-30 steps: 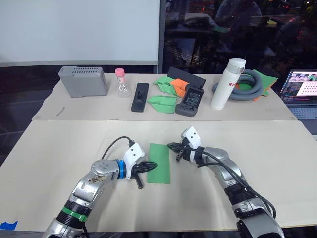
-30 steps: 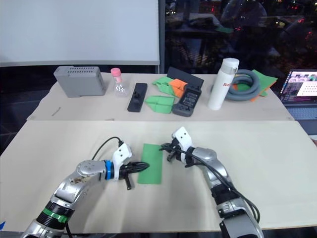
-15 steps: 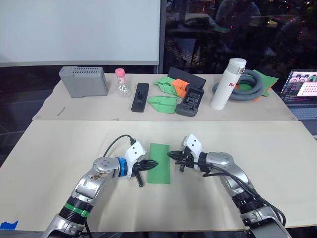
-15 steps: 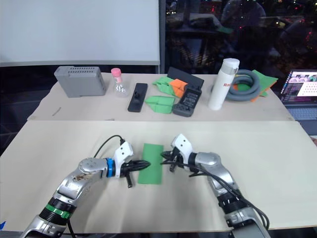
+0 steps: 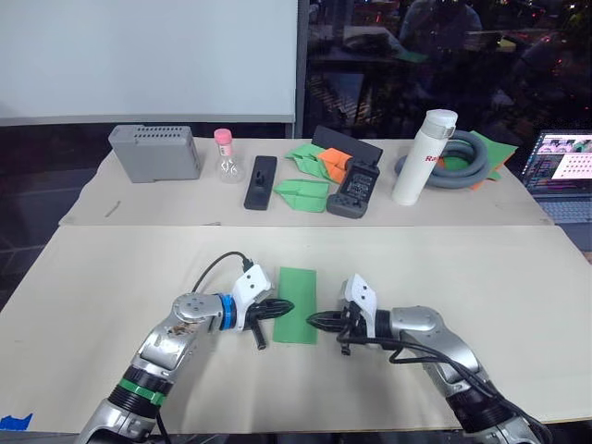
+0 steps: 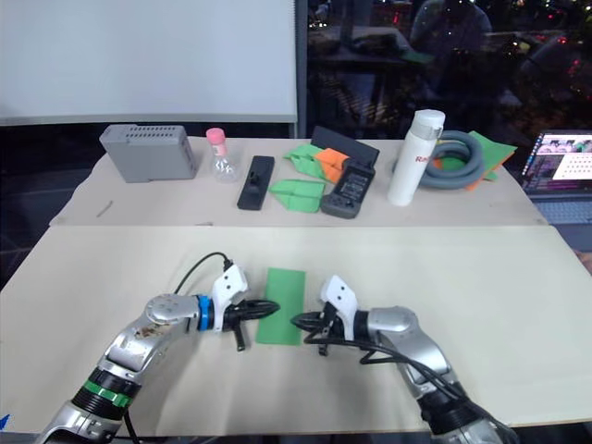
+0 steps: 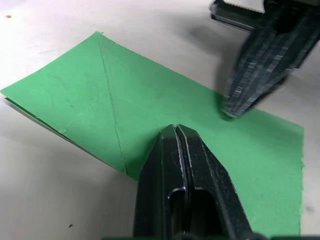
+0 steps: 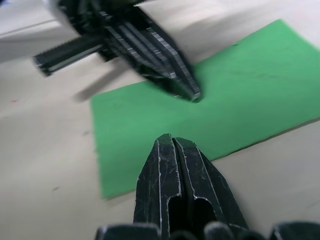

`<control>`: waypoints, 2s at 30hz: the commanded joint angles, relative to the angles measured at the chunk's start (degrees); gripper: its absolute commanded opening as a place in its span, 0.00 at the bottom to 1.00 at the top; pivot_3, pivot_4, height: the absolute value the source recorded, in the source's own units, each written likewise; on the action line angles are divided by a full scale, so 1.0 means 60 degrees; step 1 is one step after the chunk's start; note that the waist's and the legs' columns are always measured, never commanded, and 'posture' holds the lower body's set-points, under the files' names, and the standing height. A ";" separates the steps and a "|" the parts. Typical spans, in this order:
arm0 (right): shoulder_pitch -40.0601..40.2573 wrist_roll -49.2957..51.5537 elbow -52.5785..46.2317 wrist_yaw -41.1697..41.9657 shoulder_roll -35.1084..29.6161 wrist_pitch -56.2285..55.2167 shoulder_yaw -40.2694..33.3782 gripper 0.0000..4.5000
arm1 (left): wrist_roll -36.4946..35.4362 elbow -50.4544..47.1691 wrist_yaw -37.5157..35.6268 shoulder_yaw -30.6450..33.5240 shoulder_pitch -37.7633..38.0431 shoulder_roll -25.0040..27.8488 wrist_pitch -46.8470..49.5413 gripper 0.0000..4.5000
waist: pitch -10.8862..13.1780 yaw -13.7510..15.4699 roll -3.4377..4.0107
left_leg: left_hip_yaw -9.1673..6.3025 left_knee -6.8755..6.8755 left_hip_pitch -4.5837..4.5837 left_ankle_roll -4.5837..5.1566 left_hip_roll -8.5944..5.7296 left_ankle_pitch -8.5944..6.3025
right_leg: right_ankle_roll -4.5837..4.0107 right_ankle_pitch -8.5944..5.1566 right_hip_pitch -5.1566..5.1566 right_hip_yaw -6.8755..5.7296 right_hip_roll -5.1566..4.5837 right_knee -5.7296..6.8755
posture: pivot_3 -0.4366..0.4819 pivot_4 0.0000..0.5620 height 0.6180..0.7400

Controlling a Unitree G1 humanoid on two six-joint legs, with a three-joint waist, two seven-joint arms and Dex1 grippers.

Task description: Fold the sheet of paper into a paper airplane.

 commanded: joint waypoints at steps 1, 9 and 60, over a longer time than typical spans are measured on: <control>0.0603 -0.0152 0.0164 0.0357 -0.0402 0.0212 0.0534 0.00 | 0.0302 0.0295 -0.0107 -0.0215 0.0088 0.0183 0.0098 0.00 | -0.0004 0.0003 -0.0001 | 0.0000 -0.0001 0.0000 0.0000 0.0000 0.0000 | 0.0000 0.0000 0.0000 0.0000 0.0000 0.0000 | 0.48 0.27 1.00; 0.1116 -0.0394 -0.0541 0.0626 -0.1100 0.0244 0.0954 0.00 | 0.0314 0.0402 -0.0261 -0.0227 -0.0011 0.0252 0.0101 0.00 | -0.0024 0.0018 -0.0001 | -0.0005 -0.0005 0.0020 0.0007 0.0003 -0.0006 | -0.0002 -0.0001 0.0033 -0.0005 -0.0004 -0.0021 | 0.48 0.27 1.00; -0.4238 -0.1660 0.6665 -0.0078 0.0486 -0.3775 -0.0185 0.00 | 0.0535 -0.0388 0.0691 -0.0602 0.0068 -0.0761 0.0533 0.00 | -0.0006 0.0143 0.0020 | -0.0039 -0.0005 0.0033 -0.0028 -0.0034 -0.0004 | 0.0008 0.0005 0.0118 -0.0036 -0.0065 -0.0123 | 0.48 0.27 1.00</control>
